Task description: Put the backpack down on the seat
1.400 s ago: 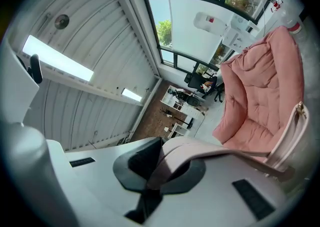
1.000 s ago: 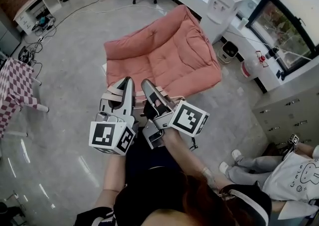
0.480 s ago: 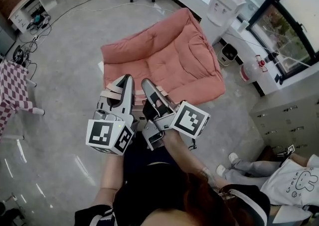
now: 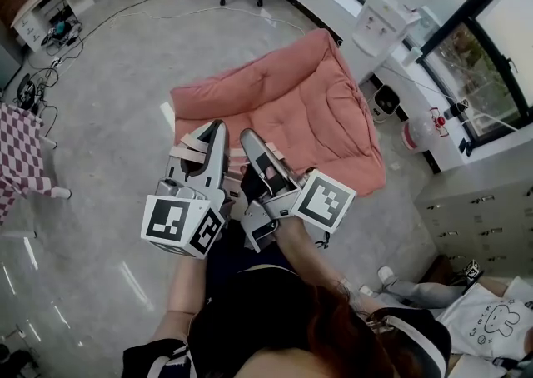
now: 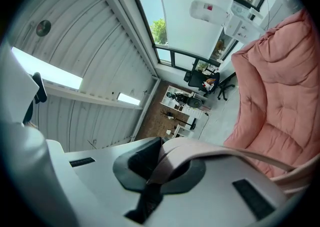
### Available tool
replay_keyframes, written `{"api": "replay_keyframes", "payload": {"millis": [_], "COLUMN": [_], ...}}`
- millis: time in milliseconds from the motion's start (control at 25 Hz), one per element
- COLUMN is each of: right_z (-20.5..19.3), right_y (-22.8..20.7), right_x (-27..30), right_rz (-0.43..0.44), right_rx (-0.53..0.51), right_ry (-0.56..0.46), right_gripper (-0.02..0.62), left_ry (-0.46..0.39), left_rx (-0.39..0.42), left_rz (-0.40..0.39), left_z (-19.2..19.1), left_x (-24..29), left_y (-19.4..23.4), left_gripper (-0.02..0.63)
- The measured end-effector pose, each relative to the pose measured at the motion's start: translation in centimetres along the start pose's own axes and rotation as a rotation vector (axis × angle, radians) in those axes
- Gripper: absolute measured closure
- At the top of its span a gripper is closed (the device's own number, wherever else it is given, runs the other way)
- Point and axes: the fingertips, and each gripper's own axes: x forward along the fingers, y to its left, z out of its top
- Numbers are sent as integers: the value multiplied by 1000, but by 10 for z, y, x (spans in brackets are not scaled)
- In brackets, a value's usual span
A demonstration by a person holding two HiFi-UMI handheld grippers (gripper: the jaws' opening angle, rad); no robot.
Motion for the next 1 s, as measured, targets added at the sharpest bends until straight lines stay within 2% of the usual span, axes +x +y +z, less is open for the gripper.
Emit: {"api": "replay_keyframes", "payload": {"millis": [160, 280, 440, 800, 880, 1000], "right_z": [10, 18, 33, 48, 47, 52], "right_y": [-22, -42, -30, -80, -107, -145], "right_x": [28, 46, 84, 172, 189, 203], "right_rz": [17, -32, -31, -51, -42, -153], "right_rx": [29, -17, 0, 4, 6, -15], "right_ry": [-8, 2, -13, 27, 46, 89], "right_gripper": [561, 561, 561, 561, 561, 561], "left_ry": [6, -2, -14, 24, 39, 67], "left_rx": [-34, -64, -89, -178, -191, -200], "left_rz": [-13, -28, -53, -51, -45, -39], "left_z": [3, 9, 19, -5, -12, -25], "left_x": [26, 44, 67, 119, 129, 150], "left_y": [26, 45, 67, 138, 158, 182], "left_gripper": [588, 588, 588, 588, 588, 588]}}
